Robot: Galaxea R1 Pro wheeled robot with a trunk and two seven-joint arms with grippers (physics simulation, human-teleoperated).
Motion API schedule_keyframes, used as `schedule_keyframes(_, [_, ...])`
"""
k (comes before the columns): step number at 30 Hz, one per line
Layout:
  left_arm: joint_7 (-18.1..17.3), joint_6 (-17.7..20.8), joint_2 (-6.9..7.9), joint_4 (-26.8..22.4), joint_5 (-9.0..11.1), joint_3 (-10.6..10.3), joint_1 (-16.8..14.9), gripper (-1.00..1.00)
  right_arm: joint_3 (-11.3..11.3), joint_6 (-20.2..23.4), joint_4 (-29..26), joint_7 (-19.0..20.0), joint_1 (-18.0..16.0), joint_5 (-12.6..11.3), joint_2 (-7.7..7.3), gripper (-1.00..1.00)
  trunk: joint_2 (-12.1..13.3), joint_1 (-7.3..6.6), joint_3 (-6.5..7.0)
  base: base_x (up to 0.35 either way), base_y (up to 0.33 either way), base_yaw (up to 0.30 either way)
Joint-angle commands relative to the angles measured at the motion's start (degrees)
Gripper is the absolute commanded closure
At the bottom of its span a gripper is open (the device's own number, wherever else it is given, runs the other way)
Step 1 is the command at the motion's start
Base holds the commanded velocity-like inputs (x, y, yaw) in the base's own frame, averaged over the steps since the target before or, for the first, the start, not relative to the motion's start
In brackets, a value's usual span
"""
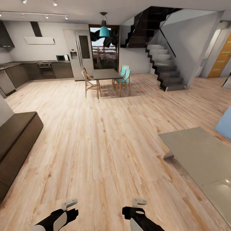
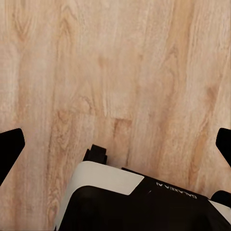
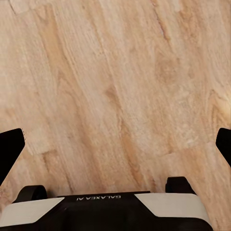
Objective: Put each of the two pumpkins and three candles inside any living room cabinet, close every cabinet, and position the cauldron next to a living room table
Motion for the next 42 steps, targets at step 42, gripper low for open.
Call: schedule_keyframes(42, [0.47,0.04,0.05,-0.18,0.67,-0.47,-0.02,-1.00,0.49,0.29,-0.13,-0.48,-0.06,-0.26,0.00,-1.00,-0.11,0.03,-1.56,0.000,0.000,0.274])
